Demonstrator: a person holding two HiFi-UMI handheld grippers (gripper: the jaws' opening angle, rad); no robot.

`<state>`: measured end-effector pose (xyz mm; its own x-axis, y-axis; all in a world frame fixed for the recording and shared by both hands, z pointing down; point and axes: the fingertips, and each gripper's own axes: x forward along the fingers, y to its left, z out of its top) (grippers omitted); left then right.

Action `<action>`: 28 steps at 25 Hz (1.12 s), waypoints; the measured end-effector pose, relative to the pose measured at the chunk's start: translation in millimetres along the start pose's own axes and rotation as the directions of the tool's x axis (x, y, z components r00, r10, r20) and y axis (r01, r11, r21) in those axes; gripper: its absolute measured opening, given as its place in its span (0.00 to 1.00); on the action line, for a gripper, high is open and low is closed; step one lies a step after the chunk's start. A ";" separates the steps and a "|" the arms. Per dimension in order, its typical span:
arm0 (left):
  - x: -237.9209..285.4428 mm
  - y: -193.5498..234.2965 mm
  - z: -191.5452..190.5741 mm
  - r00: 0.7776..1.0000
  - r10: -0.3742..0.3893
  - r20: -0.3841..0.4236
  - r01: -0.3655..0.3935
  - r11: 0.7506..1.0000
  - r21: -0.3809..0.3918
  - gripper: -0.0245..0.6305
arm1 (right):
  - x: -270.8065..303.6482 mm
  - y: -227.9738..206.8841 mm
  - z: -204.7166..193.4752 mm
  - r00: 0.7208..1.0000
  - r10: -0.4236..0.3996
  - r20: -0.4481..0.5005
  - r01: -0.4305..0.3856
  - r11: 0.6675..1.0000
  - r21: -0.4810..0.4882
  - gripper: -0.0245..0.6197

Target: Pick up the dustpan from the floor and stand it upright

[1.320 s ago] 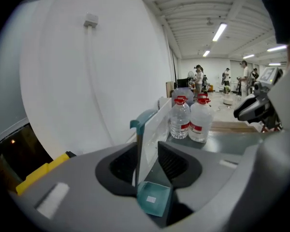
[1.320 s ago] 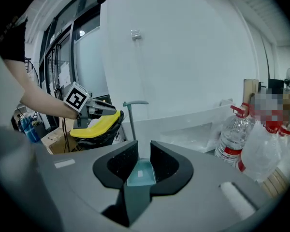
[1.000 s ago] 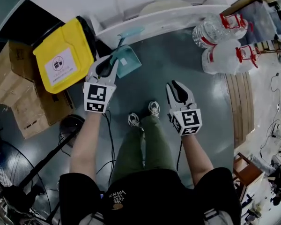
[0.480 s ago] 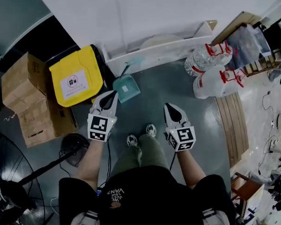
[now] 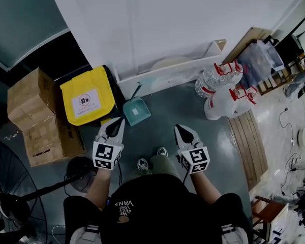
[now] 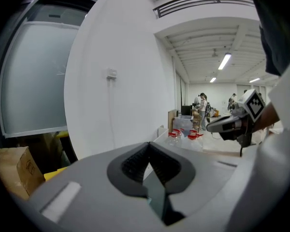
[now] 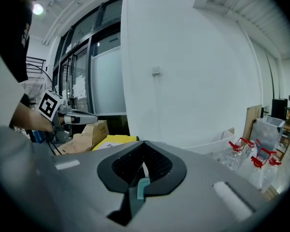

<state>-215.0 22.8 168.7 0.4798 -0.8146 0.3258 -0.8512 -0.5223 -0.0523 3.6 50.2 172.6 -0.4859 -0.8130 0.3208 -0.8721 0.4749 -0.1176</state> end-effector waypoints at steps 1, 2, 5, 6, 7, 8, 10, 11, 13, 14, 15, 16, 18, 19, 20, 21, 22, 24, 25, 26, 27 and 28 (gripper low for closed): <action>-5.0 0.2 0.9 1.000 0.003 0.002 -0.003 1.000 -0.002 0.12 | -2.4 3.6 1.5 1.000 0.006 0.000 -0.006 1.000 -0.003 0.04; -10.0 1.1 1.4 1.000 0.007 0.006 -0.007 1.000 -0.004 0.12 | -4.4 7.4 3.0 1.000 0.011 0.000 -0.011 1.000 -0.007 0.04; -26.2 3.0 1.8 1.000 0.020 0.023 -0.020 1.000 -0.006 0.12 | -10.1 16.1 -0.1 1.000 0.021 0.009 -0.020 1.000 -0.014 0.04; -31.7 1.8 2.1 0.999 0.022 0.029 -0.022 1.000 -0.007 0.12 | -12.7 17.9 -1.4 1.000 0.022 0.011 -0.022 1.000 -0.015 0.04; -36.5 0.1 2.6 0.999 0.024 0.035 -0.023 1.000 -0.008 0.12 | -15.2 18.6 -1.8 1.000 0.023 0.012 -0.023 1.000 -0.014 0.04; -40.4 -1.5 3.4 0.999 0.026 0.041 -0.026 1.000 -0.009 0.12 | -17.0 18.6 -1.2 1.000 0.025 0.014 -0.025 1.000 -0.012 0.04; -47.7 -3.7 3.8 0.998 0.033 0.049 -0.033 0.999 -0.014 0.12 | -19.5 18.1 0.2 0.999 0.027 0.016 -0.027 1.000 0.000 0.04; -51.8 -4.4 3.1 0.998 0.038 0.050 -0.037 0.999 -0.020 0.12 | -20.6 17.6 0.7 0.999 0.026 0.019 -0.026 1.000 0.004 0.04; -60.4 -5.5 1.1 0.998 0.046 0.049 -0.045 0.999 -0.027 0.12 | -22.7 17.7 1.4 0.999 0.022 0.024 -0.023 1.000 0.008 0.04; -64.6 -6.3 -0.1 0.998 0.049 0.047 -0.048 0.998 -0.030 0.12 | -23.6 18.7 1.7 0.999 0.023 0.025 -0.023 1.000 0.007 0.04; -68.5 -7.5 -1.4 0.998 0.051 0.043 -0.049 0.998 -0.035 0.12 | -24.3 20.1 2.2 0.999 0.024 0.026 -0.025 1.000 0.006 0.04; -72.1 -8.7 -2.9 0.998 0.051 0.040 -0.050 0.998 -0.041 0.12 | -24.9 21.8 3.0 0.999 0.027 0.028 -0.027 1.000 0.002 0.04; -76.7 -10.2 -2.4 0.997 0.053 0.053 -0.050 0.997 -0.051 0.12 | -25.3 24.5 5.0 0.999 0.028 0.033 -0.028 1.000 -0.005 0.04; -77.8 -10.3 -1.6 0.997 0.055 0.062 -0.052 0.997 -0.054 0.12 | -24.9 25.9 6.2 0.999 0.029 0.036 -0.029 1.000 -0.007 0.04; -78.8 -10.4 -1.6 0.996 0.058 0.067 -0.054 0.997 -0.057 0.12 | -24.4 27.8 7.6 0.999 0.031 0.037 -0.030 1.000 -0.007 0.04; -80.1 -10.6 -1.7 0.996 0.061 0.069 -0.056 0.997 -0.060 0.12 | -24.0 30.0 8.8 0.999 0.034 0.038 -0.034 0.999 -0.008 0.04; -81.8 -11.0 -1.7 0.995 0.064 0.072 -0.059 0.996 -0.063 0.12 | -23.6 32.3 9.5 0.998 0.039 0.040 -0.039 0.999 -0.010 0.04; -85.3 -11.7 -1.3 0.994 0.070 0.079 -0.065 0.996 -0.068 0.12 | -22.9 36.0 9.1 0.998 0.048 0.040 -0.047 0.999 -0.013 0.04; -86.8 -11.6 -1.4 0.994 0.073 0.083 -0.068 0.995 -0.070 0.12 | -22.2 37.3 9.1 0.998 0.051 0.040 -0.050 0.999 -0.014 0.04; -88.2 -11.4 -1.8 0.993 0.076 0.085 -0.069 0.995 -0.072 0.12 | -21.4 38.5 9.7 0.998 0.052 0.043 -0.052 0.999 -0.016 0.04; -89.5 -11.3 -2.2 0.993 0.077 0.087 -0.071 0.995 -0.073 0.12 | -20.7 39.6 10.8 0.997 0.054 0.048 -0.053 0.998 -0.017 0.04; -90.8 -11.4 -2.5 0.993 0.078 0.088 -0.072 0.995 -0.074 0.12 | -20.2 40.7 12.0 0.997 0.056 0.053 -0.055 0.998 -0.017 0.04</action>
<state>-249.4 103.4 142.1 0.4286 -0.8719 0.2368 -0.8968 -0.4423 -0.0056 -22.8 81.9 150.0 -0.5359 -0.8020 0.2637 -0.8432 0.5243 -0.1190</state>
